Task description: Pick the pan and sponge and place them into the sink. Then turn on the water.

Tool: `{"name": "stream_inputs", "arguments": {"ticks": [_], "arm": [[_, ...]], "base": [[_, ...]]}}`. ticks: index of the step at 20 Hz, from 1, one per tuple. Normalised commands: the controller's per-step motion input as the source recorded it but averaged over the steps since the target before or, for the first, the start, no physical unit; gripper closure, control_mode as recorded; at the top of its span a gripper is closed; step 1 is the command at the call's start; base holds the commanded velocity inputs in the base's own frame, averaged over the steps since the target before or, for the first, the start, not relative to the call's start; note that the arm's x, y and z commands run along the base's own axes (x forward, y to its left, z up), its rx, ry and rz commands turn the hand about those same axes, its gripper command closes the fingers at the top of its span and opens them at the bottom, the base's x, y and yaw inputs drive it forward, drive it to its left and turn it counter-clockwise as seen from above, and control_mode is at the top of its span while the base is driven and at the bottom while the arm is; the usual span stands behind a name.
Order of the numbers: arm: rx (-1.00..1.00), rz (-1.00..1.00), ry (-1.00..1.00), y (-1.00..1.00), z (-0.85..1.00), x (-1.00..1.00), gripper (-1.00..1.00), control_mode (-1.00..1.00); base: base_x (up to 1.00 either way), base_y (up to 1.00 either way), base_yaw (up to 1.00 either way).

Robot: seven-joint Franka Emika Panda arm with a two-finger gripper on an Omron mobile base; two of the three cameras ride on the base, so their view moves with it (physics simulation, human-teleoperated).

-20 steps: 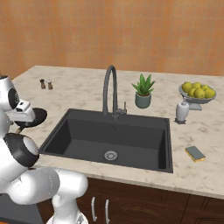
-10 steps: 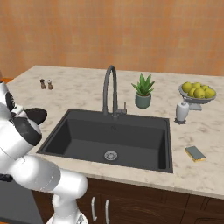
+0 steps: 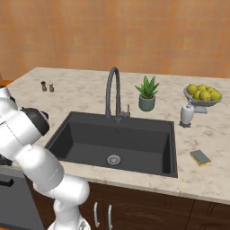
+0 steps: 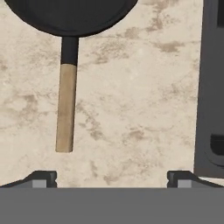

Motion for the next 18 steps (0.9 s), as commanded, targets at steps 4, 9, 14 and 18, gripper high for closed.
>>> {"name": "stream_inputs", "arguments": {"ticks": [4,9,14,18], "arm": [[0.01,0.00,0.00,0.21,-0.24,0.26,-1.00,-1.00],[0.00,0.00,0.00,0.21,-0.23,0.13,-1.00,-1.00],[0.00,0.00,0.00,0.20,-0.23,0.18,-1.00,-1.00],[0.00,0.00,0.00,0.12,-0.22,0.15,-1.00,-1.00]], "base": [[0.00,0.00,0.00],[0.00,0.00,0.00],[0.00,0.00,0.00],[0.00,0.00,0.00]]}}
